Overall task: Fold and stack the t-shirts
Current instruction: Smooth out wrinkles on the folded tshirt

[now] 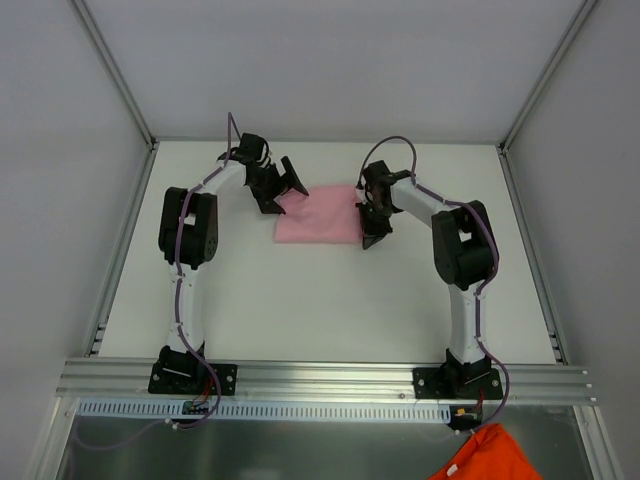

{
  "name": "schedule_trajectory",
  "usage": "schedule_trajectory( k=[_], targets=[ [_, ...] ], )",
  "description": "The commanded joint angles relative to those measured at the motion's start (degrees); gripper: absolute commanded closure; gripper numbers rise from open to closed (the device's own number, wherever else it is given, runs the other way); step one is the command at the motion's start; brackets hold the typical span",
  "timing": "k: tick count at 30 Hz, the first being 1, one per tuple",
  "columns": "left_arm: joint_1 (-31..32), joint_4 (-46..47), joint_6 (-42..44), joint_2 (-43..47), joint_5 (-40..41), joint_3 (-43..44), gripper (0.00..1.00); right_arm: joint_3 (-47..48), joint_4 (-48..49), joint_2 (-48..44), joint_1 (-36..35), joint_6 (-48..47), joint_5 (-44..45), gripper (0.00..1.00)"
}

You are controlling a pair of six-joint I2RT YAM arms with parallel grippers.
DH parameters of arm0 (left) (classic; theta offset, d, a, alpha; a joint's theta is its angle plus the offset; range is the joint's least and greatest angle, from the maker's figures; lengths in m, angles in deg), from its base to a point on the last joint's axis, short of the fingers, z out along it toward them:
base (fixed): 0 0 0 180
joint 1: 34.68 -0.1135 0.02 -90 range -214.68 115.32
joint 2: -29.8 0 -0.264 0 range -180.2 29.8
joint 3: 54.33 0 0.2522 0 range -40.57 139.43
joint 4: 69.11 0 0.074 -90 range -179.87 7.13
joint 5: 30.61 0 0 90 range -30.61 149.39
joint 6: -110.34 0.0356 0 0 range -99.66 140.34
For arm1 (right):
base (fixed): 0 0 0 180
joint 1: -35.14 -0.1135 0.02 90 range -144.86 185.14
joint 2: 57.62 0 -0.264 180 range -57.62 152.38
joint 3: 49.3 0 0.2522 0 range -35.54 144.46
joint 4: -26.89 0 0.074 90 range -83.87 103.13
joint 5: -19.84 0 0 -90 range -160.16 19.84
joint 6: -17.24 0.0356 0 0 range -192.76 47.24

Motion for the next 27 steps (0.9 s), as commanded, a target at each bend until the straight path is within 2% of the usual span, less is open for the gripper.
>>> schedule_trajectory(
  k=[1,6,14,17,21,27],
  targets=[
    [-0.67,-1.76,1.45,0.7,0.26,0.43,0.01,1.26,-0.93,-3.87,-0.4,-0.77,0.04,0.99],
    [-0.67,-3.25,1.97,2.53,-1.15,2.1,0.01,3.11,-4.53,-5.8,-0.49,-2.09,1.18,0.99],
    [-0.67,-4.57,5.31,9.83,-1.85,3.07,0.01,1.44,-8.14,-18.43,-0.49,-3.94,6.45,0.99],
    [-0.49,-5.8,6.89,13.69,-0.98,-0.26,0.01,0.74,-9.81,-23.36,-0.49,-4.29,8.56,0.99],
    [-0.41,-1.77,8.13,22.83,-0.45,-7.38,0.01,-2.42,-10.78,-28.64,-0.49,-4.2,10.14,0.99],
    [1.78,2.8,6.72,26.63,-6.16,-16.95,0.01,-11.02,-8.5,-35.49,-0.58,-2.27,7.96,0.99]
  ],
)
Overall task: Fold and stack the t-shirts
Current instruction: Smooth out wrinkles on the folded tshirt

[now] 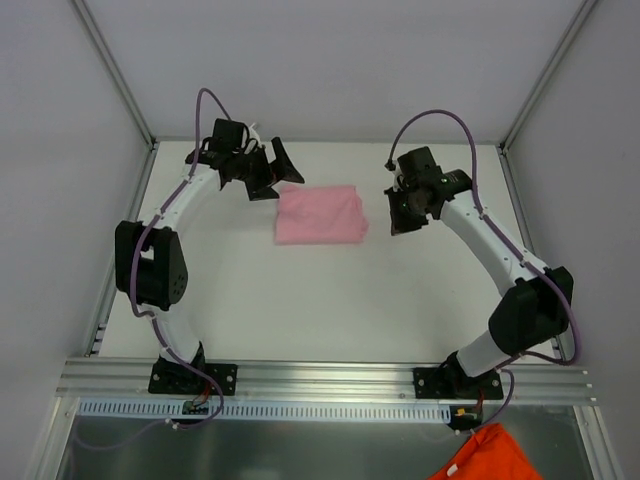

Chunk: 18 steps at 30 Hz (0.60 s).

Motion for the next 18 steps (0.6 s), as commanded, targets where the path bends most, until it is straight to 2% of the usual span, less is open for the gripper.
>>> schedule_trajectory(
  k=[1,4,8,18],
  targets=[
    [2.25,3.35,0.17,0.53,-4.28,-5.14,0.01,-4.69,-0.3,-4.53,-0.4,1.36,-0.57,0.99],
    [4.45,6.51,-1.85,-0.96,-5.16,-7.0,0.01,-7.51,0.84,-9.02,-0.4,2.76,-0.66,0.99],
    [5.07,8.29,-4.23,-8.06,-7.8,-3.58,0.01,-8.92,0.58,-12.27,-0.75,3.73,-2.68,0.99],
    [7.35,9.07,-9.41,-21.69,-9.03,13.21,0.01,-15.6,0.58,-18.07,-2.33,5.23,-2.95,0.99]
  ],
)
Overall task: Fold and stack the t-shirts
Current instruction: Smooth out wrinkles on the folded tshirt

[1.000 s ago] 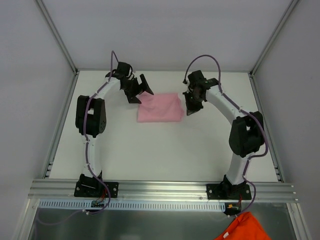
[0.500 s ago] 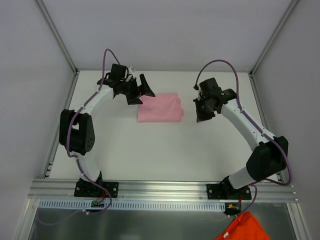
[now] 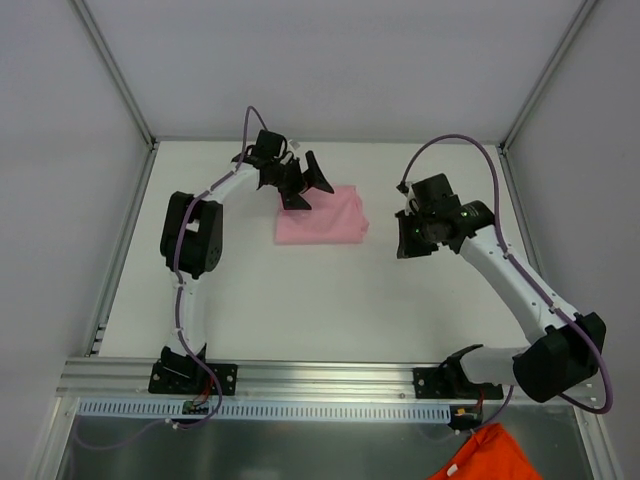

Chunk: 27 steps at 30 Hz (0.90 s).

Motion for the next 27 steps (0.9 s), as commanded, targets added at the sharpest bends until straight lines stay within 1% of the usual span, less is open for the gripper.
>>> schedule_trajectory(
  k=[1,4,9,15,18,21,27],
  targets=[
    [1.88,2.15,-3.3,-2.73,-2.76,5.78,0.01,-1.55,-0.23,-4.08,-1.09,1.56,-0.41,0.99],
    [2.85,2.06,-4.44,-5.81,-2.76,8.16,0.01,-2.87,-0.75,-6.64,-1.09,1.3,0.11,0.99],
    [4.09,2.59,-4.79,-7.66,-1.89,5.88,0.01,-2.7,-3.56,-8.93,-1.18,0.33,1.35,0.99],
    [4.7,0.92,-3.65,-4.33,1.19,-2.37,0.01,2.65,-6.9,-10.52,-1.09,-2.31,3.37,0.99],
    [5.58,-0.48,-1.64,-1.86,2.25,-6.51,0.01,6.26,-9.1,-10.69,-1.09,-4.15,6.25,0.99],
    [6.28,0.47,-0.49,1.39,4.0,-13.08,0.01,8.89,-10.33,-11.13,-1.0,-5.82,8.99,0.98],
    [8.12,2.5,-0.58,6.66,4.62,-21.01,0.01,9.08,-10.42,-10.43,-1.0,-7.23,8.47,0.98]
  ],
)
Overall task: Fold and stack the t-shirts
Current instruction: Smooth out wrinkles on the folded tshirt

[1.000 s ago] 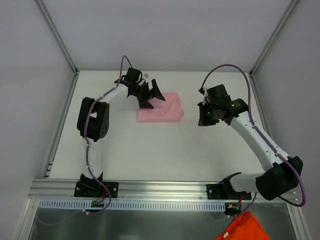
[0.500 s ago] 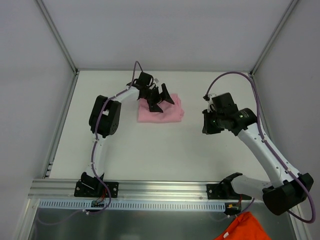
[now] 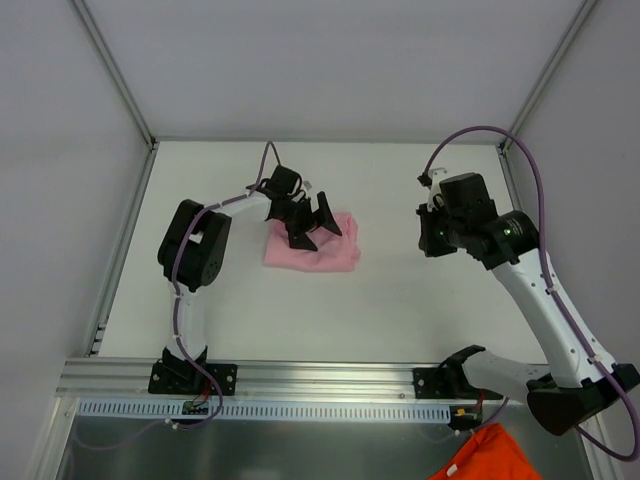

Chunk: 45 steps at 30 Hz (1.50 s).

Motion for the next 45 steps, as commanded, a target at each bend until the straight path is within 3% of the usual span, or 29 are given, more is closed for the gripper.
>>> schedule_trajectory(
  k=[1,6,8,12,16,19,27,33,34,36,37,39,40,45],
  targets=[
    [2.4,-2.64,2.88,2.73,3.55,-5.03,0.01,0.86,-1.72,0.1,-0.13,-1.9,0.49,0.98],
    [4.08,-3.34,4.46,5.46,6.89,-3.13,0.01,-3.7,1.26,-0.24,-0.13,-0.58,-3.71,0.99],
    [3.64,-6.22,5.25,4.94,8.21,1.17,0.01,-7.21,3.46,-0.68,-0.22,0.91,-5.66,0.99],
    [1.8,-11.07,5.87,3.18,9.26,17.67,0.01,-12.75,6.63,-2.35,-0.31,2.67,-8.83,0.99],
    [-0.23,-11.96,4.38,6.23,9.88,23.78,0.01,-16.62,8.03,-4.46,-0.39,3.02,-8.57,0.99],
    [-0.67,-12.92,4.03,13.07,14.08,20.11,0.01,-17.68,7.25,-5.86,-0.39,3.46,-8.74,0.99],
    [-0.67,-15.82,1.49,29.78,29.91,-5.02,0.01,-19.36,6.37,-9.82,-0.39,2.5,-7.34,0.95],
    [-0.67,-15.74,1.21,32.17,33.52,-14.97,0.01,-17.34,5.57,-9.65,-0.39,3.46,-7.25,0.95],
    [-0.58,-15.3,1.13,32.18,33.7,-15.76,0.01,-17.16,5.66,-9.47,-0.39,4.33,-6.64,0.91],
    [-0.67,-15.2,0.69,32.27,33.79,-17.43,0.01,-16.98,5.75,-9.12,-0.39,5.3,-4.36,0.71],
    [-0.58,-15.12,0.51,32.61,33.7,-17.79,0.01,-16.81,5.75,-9.12,-0.39,6.79,-3.57,0.5],
    [-0.67,-14.42,0.25,34.1,33.79,-19.1,0.01,-16.37,5.66,-9.38,-0.48,7.59,-2.59,0.23],
    [-0.67,-14.15,0.33,34.46,33.79,-19.37,0.01,-16.28,5.75,-9.47,-0.39,7.68,-2.59,0.03],
    [-0.67,-14.68,0.77,35.69,33.0,-19.37,0.01,-15.94,6.45,-10.09,-0.39,7.68,1.28,0.0]
  ],
)
